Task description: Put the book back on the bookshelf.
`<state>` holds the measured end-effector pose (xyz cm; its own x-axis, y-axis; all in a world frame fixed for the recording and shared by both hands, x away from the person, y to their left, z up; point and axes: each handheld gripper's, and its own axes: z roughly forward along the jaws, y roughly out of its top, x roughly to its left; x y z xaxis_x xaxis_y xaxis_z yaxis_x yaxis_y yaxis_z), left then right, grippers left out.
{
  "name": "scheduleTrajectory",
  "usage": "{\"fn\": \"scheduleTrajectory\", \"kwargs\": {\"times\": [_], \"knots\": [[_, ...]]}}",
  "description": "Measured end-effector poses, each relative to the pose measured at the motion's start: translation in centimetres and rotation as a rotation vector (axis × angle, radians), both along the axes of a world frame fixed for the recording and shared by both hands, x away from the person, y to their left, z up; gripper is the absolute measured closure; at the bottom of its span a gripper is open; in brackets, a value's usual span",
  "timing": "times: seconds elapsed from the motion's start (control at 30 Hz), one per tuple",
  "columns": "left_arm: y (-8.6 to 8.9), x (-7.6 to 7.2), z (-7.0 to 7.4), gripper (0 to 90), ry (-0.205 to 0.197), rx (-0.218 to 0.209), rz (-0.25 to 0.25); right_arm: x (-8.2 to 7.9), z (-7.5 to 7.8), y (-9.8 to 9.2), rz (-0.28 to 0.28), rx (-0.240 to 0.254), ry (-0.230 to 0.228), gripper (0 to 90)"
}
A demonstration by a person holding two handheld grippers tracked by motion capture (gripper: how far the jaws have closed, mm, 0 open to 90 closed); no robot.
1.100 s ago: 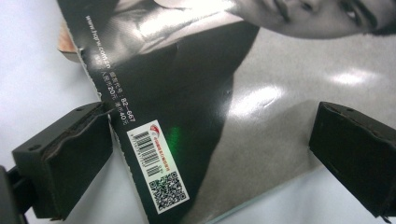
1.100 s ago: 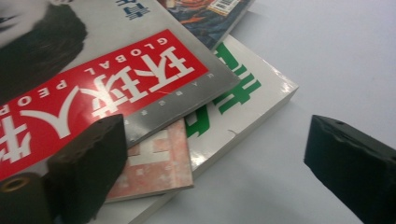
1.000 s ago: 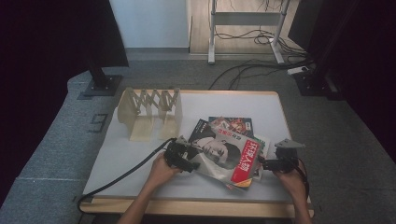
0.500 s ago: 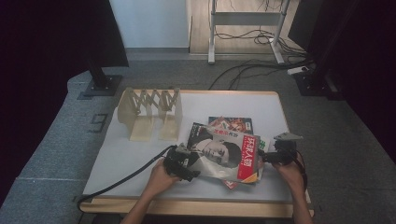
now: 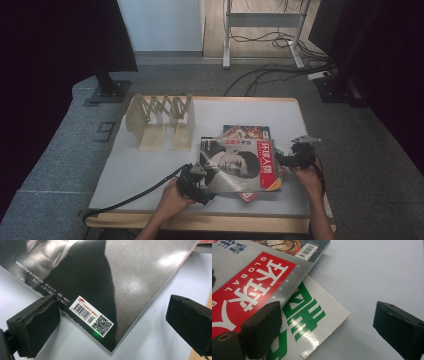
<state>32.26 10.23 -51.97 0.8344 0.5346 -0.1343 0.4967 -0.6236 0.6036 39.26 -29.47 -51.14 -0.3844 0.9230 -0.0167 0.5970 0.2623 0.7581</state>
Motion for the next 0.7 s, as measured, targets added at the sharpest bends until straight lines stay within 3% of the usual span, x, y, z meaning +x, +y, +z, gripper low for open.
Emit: {"fn": "scheduleTrajectory", "kwargs": {"times": [0.13, 0.27, 0.43, 0.6, 0.63, 0.7], "knots": [[-0.1, -0.6, -0.1, 0.0, -0.008, 0.002, -0.007, 0.4, 0.0, 0.3, -0.005, -0.012, 0.005, 12.6], [0.1, -0.5, 0.4, 0.0, -0.010, 0.000, -0.018, 0.4, 0.1, 0.2, 0.004, -0.025, 0.013, 10.0], [1.1, 1.1, 2.5, 0.0, -0.073, -0.055, 0.003, -0.9, 1.2, 0.2, 0.031, -0.018, -0.008, 6.0], [1.8, 2.9, 3.4, 1.2, -0.076, -0.102, 0.018, -2.3, 1.5, 0.7, 0.071, -0.016, -0.011, 1.1], [1.8, 3.3, 3.6, 1.2, -0.075, -0.084, 0.015, -2.6, 1.5, 0.8, 0.078, -0.016, -0.010, 0.0], [1.0, 3.7, 3.9, 0.0, -0.111, -0.023, -0.001, -3.4, 1.5, 1.3, 0.105, -0.009, -0.003, 0.0]]}}
